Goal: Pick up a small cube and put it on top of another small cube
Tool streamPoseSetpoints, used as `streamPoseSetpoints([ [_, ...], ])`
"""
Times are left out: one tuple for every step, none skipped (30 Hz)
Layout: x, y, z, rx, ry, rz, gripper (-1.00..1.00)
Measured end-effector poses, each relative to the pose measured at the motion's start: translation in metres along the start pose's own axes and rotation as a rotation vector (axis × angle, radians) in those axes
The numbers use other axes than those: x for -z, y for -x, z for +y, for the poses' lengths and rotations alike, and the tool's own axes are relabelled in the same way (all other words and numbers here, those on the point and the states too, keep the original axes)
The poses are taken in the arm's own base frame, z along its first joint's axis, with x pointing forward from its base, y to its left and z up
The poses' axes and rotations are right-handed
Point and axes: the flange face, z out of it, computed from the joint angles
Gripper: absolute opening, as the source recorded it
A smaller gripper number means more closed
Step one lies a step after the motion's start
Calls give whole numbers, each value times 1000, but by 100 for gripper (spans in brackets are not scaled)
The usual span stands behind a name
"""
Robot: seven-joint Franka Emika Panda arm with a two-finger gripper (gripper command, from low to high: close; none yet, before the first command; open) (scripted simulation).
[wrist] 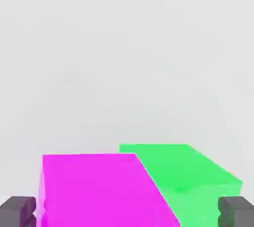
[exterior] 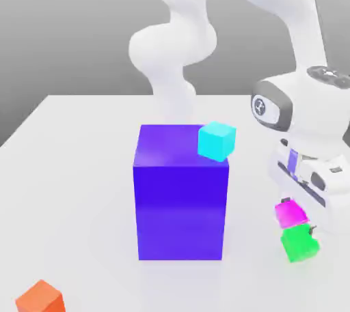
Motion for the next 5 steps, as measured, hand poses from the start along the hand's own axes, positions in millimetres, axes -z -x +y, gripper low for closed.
streamPoseSetpoints([
  [8,-1,0,1,0,1,100],
  [17,-1,0,1,0,2,100],
  [27,-1,0,1,0,2,100],
  [38,-1,1,0,0,2,100],
  [48,0,1,-1,0,1,100],
])
